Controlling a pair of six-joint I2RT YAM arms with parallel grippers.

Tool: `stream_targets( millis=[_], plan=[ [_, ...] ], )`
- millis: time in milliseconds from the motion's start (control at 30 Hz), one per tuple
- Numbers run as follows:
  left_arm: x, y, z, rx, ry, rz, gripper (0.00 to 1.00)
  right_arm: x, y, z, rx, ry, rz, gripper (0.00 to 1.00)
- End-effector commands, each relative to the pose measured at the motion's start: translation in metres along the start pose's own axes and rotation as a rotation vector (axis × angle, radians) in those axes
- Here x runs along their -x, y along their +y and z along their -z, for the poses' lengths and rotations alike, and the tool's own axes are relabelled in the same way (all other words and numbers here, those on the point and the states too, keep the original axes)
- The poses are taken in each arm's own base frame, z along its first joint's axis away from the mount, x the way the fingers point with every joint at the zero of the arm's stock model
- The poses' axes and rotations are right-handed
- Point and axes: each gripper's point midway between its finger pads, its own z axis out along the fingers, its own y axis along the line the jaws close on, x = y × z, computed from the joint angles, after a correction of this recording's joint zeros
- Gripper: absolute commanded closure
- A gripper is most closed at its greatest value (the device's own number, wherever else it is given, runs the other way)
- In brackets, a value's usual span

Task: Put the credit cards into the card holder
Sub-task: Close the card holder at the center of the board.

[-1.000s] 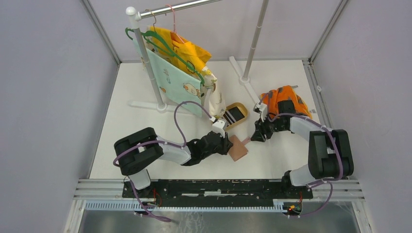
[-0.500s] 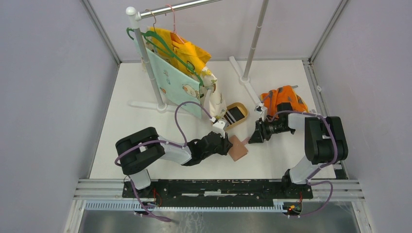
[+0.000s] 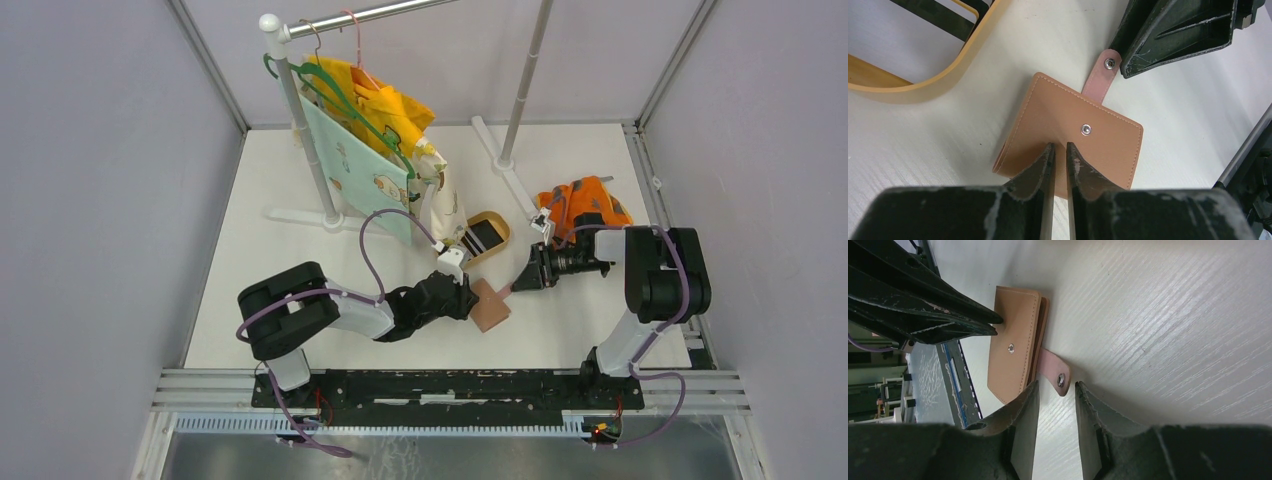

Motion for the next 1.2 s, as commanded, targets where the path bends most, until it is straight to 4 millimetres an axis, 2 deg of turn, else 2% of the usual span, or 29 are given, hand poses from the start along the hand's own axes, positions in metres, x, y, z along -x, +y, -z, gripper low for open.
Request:
stream_targets(
  millis=[0,500,767,900,1167],
  plan=[
    [0.01,-0.007,-0.006,-0.016,-0.032,-0.028,0.8,0.019,0.003,0.0,0.05,-0.049,0.019,0.63],
    [0.01,-0.009,-0.007,-0.022,-0.031,-0.028,0.8,0.021,0.003,0.003,0.06,-0.061,0.017,0.76],
    [0.009,-0.01,-0.007,-0.025,-0.028,-0.031,0.81,0.021,0.004,0.003,0.068,-0.061,0.03,0.91],
    [0.01,-0.011,-0.007,-0.028,-0.027,-0.031,0.81,0.026,0.008,0.006,0.076,-0.063,0.075,1.0],
    [0.009,-0.016,-0.006,-0.049,-0.014,-0.019,0.82,0.036,0.025,0.006,0.036,-0.016,0.289,1.0]
  ],
)
